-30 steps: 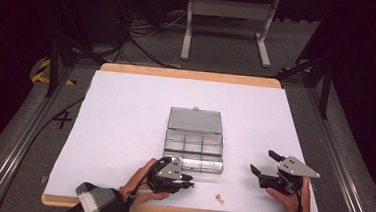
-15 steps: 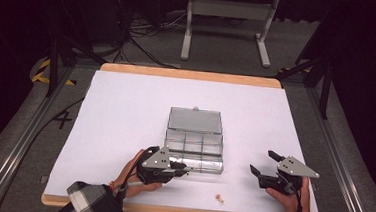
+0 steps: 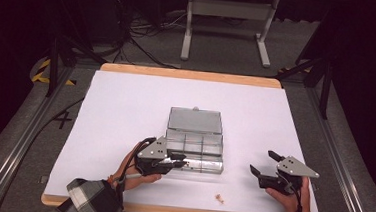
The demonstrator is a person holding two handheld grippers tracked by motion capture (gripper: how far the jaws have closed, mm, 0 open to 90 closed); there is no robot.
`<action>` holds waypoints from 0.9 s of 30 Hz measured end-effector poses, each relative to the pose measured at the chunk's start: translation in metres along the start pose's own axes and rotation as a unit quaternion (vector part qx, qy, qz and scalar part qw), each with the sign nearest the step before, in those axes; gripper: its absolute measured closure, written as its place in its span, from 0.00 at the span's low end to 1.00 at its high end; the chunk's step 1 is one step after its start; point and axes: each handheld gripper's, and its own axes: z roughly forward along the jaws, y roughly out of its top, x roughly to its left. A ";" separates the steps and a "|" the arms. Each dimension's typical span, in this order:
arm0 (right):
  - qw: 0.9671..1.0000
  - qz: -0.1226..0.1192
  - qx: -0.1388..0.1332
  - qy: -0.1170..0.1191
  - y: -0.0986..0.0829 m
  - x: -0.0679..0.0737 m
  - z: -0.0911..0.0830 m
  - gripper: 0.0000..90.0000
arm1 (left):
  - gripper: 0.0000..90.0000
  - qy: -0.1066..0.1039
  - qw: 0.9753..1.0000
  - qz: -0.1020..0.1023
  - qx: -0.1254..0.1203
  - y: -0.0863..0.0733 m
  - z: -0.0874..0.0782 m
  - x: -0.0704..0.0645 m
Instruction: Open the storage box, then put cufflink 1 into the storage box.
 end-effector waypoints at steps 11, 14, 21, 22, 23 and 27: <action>1.000 -0.004 0.004 -0.008 0.000 0.002 0.001 0.19 | 0.87 -0.005 1.000 -0.008 -0.014 0.009 0.002 0.013; 1.000 -0.005 0.003 -0.008 0.000 0.002 0.000 0.18 | 0.87 -0.005 1.000 -0.006 -0.015 0.011 0.002 0.013; 1.000 -0.011 0.014 -0.006 0.000 0.003 0.003 0.18 | 0.87 -0.001 1.000 -0.005 -0.014 0.011 0.004 0.016; 1.000 -0.011 0.015 -0.006 0.001 0.003 0.003 0.18 | 0.87 0.001 1.000 -0.004 -0.010 0.011 0.004 0.016; 1.000 -0.009 0.015 -0.006 0.001 0.002 0.003 0.18 | 0.87 0.004 1.000 -0.002 -0.009 0.012 0.004 0.017; 1.000 -0.005 0.019 -0.002 0.001 0.001 0.004 0.17 | 0.87 0.007 1.000 -0.001 -0.010 0.014 0.006 0.021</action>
